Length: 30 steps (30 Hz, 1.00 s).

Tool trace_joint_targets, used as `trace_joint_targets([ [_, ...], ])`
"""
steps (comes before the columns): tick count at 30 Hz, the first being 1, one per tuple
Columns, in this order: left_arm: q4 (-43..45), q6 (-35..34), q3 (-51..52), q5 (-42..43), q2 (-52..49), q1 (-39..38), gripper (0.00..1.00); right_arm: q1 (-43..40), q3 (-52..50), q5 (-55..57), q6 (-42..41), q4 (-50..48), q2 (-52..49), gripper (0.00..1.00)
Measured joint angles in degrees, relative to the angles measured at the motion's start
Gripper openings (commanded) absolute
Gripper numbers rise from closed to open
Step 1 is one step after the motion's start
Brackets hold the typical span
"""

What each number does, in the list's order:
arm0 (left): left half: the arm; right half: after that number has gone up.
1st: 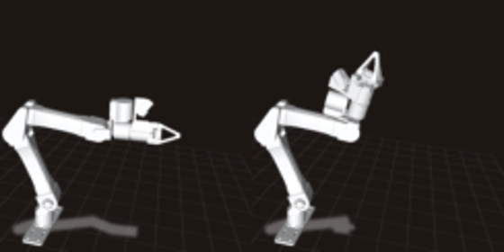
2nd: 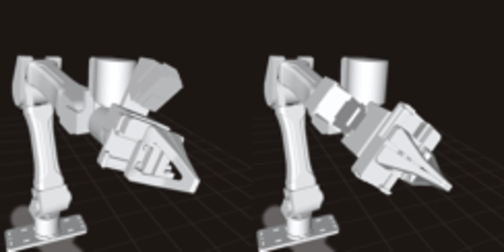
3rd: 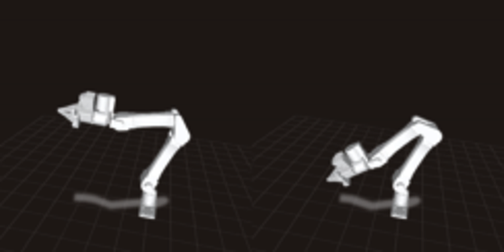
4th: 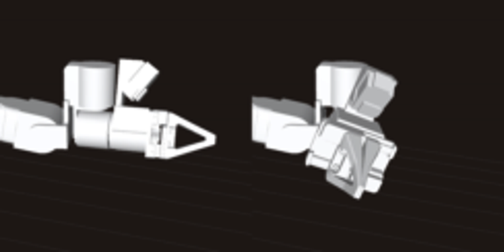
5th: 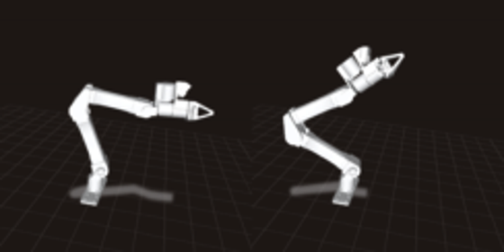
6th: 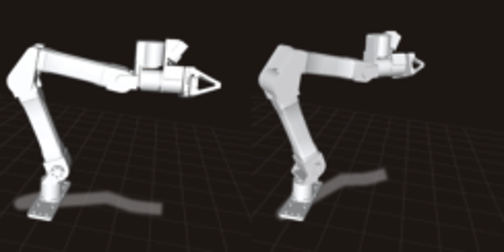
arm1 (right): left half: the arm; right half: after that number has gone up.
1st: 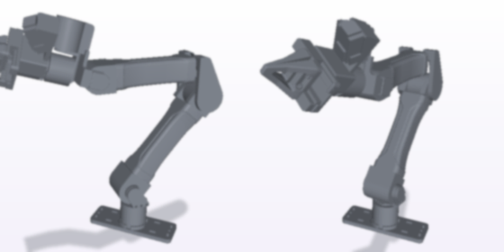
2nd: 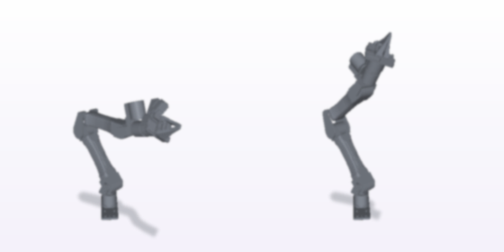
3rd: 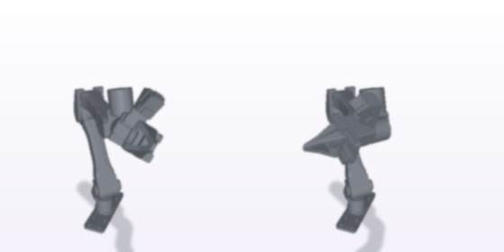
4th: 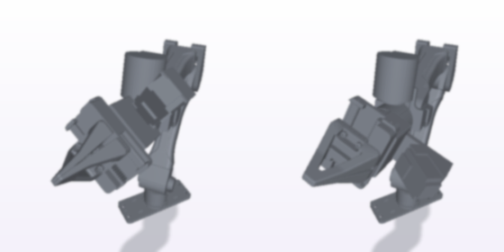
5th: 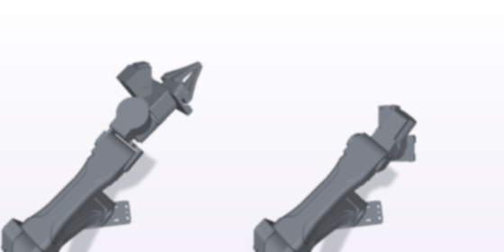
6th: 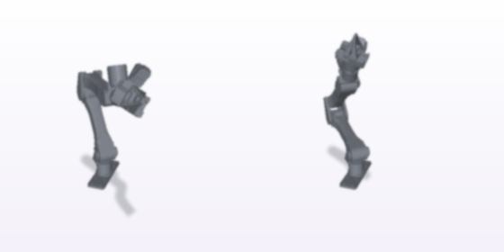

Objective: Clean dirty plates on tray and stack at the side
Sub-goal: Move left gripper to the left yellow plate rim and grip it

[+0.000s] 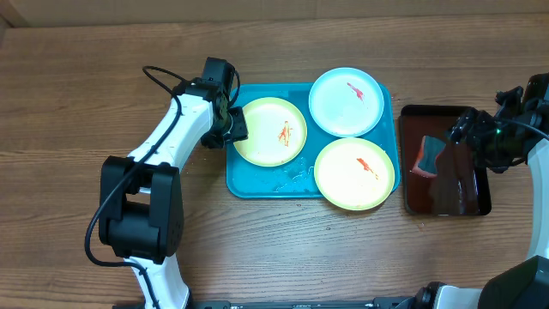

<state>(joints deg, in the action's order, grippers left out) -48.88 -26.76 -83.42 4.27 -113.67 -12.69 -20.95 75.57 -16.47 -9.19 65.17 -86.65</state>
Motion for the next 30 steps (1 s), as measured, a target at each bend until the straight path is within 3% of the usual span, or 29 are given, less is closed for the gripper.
trace_joint_targets([
  [11,2.45,-0.81,0.15,-0.02,0.0,-0.85,0.37,0.0,0.02,1.33,0.02,-0.02,0.0,0.78],
  [30,0.04,-5.33,1.4,-4.98,0.0,-3.04,0.36,0.0,0.02,1.64,0.02,0.04,0.0,0.78],
])
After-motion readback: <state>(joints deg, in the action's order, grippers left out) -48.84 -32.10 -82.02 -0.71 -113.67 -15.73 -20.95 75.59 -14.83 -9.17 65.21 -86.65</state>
